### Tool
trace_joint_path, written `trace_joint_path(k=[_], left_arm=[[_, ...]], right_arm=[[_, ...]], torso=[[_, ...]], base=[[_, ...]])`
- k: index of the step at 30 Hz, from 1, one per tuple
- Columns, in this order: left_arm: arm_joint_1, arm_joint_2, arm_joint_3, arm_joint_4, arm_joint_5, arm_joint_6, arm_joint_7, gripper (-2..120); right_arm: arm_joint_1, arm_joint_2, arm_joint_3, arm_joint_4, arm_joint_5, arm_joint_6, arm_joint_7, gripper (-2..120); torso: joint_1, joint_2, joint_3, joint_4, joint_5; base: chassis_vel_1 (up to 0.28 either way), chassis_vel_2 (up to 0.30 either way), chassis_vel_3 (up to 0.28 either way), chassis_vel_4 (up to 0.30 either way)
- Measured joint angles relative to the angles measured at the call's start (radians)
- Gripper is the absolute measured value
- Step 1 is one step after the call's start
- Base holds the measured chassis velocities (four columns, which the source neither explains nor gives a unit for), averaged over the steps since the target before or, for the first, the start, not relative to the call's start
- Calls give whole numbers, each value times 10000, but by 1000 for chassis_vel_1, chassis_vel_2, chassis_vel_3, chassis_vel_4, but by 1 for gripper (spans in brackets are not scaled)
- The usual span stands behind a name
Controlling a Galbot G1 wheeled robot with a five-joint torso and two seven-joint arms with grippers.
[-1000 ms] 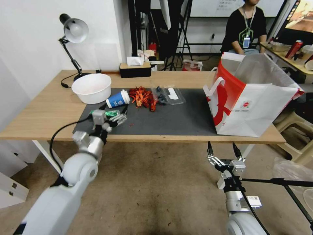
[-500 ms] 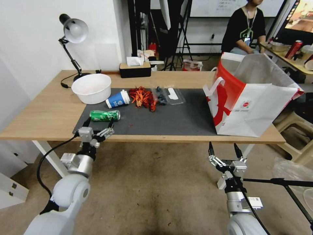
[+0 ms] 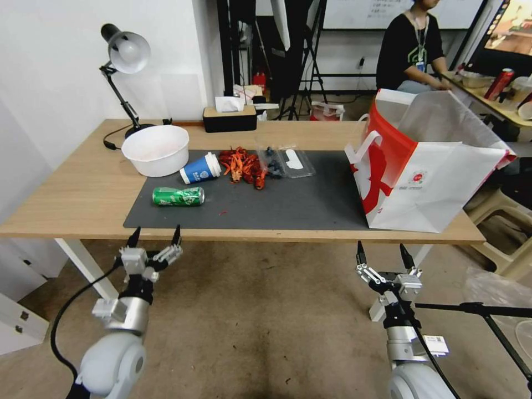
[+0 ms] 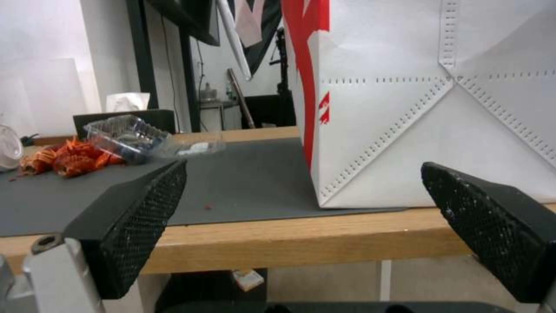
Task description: Pick up the trash from the table and place it into the takeout bag.
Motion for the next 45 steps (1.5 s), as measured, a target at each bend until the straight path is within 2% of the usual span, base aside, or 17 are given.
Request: trace_joint_path(k=[14,26,35,39,41,43,45], left_arm=[[-204,138,-40,-76,76,11,6,100],[-1228,695,331,-236,-174,866,33,100],[-2021,1560,601,-206,-941,1856,62,100],[-2237,2077,581,-63,-1238,2168,264,100],[-2384,2615,571,110,-1478,2235,644,100],[-2454,2820,570,204,-1557,2240,828,100],[-2748,3489,645,562,-1773,2240,1463,100]], right_arm=[[18,21,-29,-27,14,21,-2,100],[76,55,-36,-75,14,23,-4,100],[171,44,-67,-96,7,-11,-3,100],[189,36,-91,-97,-3,-31,-3,100],[201,27,-98,-97,-7,-40,-3,100],[206,25,-99,-97,-9,-42,-4,100],[210,30,-110,-97,-18,-51,-4,100]], torso=[[0,0,1,0,1],[0,0,1,-1,0],[2,-2,1,0,0],[2,-2,1,0,-3],[2,-2,1,0,0],[2,-2,1,0,-1],[2,-2,1,0,-1]], base=[[0,0,0,0],[0,0,0,0],[0,0,0,0],[0,0,0,0],[0,0,0,0],[0,0,0,0],[0,0,0,0]])
